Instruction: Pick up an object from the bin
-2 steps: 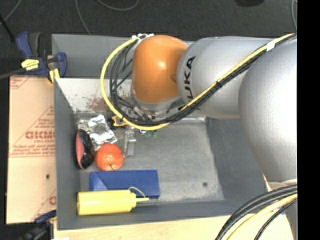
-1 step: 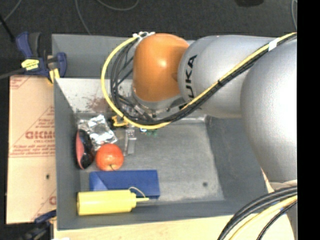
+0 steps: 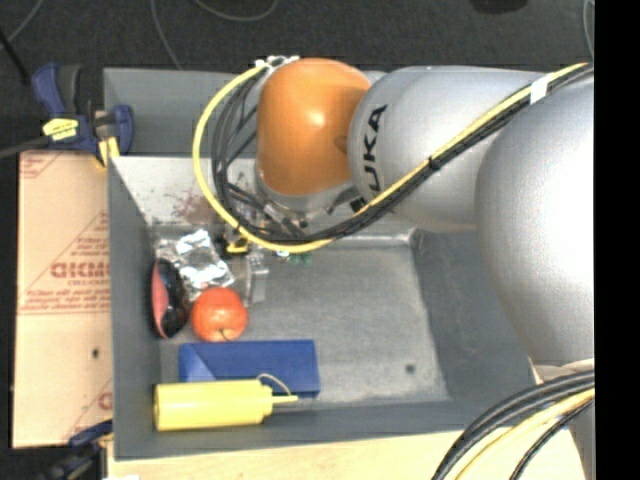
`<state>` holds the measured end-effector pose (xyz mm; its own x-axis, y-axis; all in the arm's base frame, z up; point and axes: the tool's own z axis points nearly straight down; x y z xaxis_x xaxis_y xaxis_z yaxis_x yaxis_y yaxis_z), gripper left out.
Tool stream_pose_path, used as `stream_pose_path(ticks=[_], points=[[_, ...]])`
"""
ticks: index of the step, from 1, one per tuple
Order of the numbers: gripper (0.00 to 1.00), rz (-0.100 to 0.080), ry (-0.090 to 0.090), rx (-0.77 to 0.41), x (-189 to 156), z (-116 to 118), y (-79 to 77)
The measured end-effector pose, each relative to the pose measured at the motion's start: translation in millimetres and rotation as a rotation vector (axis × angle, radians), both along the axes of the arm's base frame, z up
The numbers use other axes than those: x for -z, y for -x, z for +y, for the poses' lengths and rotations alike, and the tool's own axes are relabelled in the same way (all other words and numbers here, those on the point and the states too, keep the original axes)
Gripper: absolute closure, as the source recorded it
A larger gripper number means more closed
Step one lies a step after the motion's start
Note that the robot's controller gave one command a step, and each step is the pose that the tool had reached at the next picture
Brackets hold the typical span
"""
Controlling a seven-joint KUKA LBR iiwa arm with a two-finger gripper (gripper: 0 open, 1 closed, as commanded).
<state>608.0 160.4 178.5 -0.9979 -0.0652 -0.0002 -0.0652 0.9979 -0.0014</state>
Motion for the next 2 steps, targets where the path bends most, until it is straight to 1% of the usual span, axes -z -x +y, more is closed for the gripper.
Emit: stream_pose_path(ticks=[1, 2], points=[[0.00, -0.007, -0.003, -0.163, -1, 17, -2.7], [0.00, -0.011, -0.004, -0.101, 41, 24, 9.0]])
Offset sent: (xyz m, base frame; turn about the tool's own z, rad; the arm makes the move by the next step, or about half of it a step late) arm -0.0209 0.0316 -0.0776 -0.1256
